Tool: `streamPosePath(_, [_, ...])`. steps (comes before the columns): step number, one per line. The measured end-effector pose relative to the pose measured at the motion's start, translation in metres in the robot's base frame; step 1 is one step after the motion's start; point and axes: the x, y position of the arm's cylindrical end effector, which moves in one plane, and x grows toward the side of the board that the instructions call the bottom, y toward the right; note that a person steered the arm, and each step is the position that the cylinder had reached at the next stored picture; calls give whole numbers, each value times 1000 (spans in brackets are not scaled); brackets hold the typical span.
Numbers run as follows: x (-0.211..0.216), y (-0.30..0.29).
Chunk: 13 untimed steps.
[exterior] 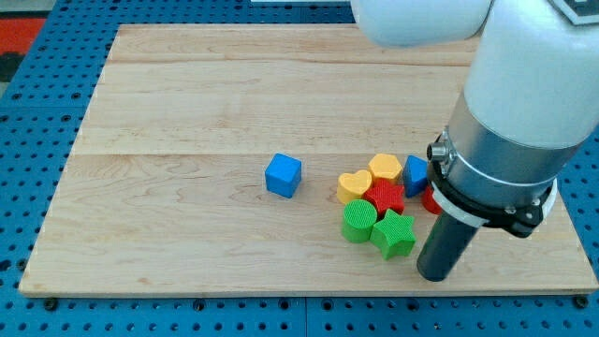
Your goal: Move the blue cube into the yellow heart
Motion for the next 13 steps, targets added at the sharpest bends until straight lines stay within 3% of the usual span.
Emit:
streamPosePath(2, [-29, -78])
streamPosePath(4, [-29, -131])
streamPosePath(5, [-61, -175])
streamPosePath(7, [-116, -145])
streamPosePath(10, [-161, -192])
streamPosePath(13, [-162, -142])
